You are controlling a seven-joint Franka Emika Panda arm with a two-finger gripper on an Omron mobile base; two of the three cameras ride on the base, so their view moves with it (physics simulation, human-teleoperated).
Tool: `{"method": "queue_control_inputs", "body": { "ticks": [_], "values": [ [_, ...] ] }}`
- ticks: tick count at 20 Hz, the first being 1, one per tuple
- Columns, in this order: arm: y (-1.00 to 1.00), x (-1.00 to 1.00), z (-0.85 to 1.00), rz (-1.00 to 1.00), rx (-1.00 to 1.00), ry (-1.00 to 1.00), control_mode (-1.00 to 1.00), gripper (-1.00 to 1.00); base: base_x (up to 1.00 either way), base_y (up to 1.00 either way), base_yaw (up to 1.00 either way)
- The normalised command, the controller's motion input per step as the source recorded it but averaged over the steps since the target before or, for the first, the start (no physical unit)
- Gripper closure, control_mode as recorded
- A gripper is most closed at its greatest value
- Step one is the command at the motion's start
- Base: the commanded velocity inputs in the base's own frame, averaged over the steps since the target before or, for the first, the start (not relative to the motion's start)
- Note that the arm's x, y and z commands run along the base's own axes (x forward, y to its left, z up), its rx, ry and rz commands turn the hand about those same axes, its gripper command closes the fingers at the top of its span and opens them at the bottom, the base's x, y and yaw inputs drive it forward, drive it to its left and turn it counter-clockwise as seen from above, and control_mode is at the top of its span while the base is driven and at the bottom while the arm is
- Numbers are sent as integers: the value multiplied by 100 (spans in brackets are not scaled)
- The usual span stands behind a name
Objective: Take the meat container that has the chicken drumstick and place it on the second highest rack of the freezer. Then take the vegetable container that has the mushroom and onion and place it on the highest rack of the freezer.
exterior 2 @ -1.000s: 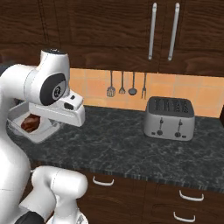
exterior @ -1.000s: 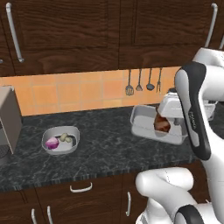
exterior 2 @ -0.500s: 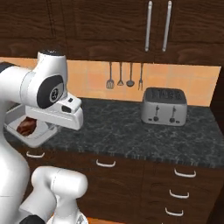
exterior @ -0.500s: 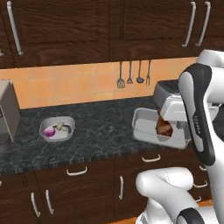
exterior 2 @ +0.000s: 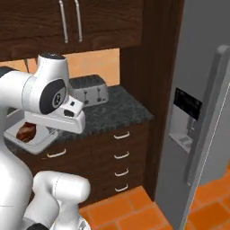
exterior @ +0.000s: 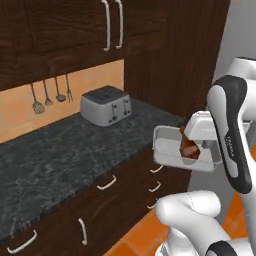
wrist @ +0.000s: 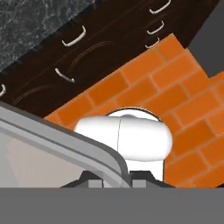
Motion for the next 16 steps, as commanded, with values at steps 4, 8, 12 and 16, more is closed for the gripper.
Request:
{"method": "queue_control_inputs", "body": {
  "ticks": [4,8,12,16],
  "values": [
    [0,0,0,0,0,0,100,100,-6,0,-96],
    [0,0,0,0,0,0,100,100,0,-12,-92],
    [0,0,0,0,0,0,100,100,0,-39,-85],
    [0,0,0,0,0,0,100,100,30,-70,-61]
  ]
}}
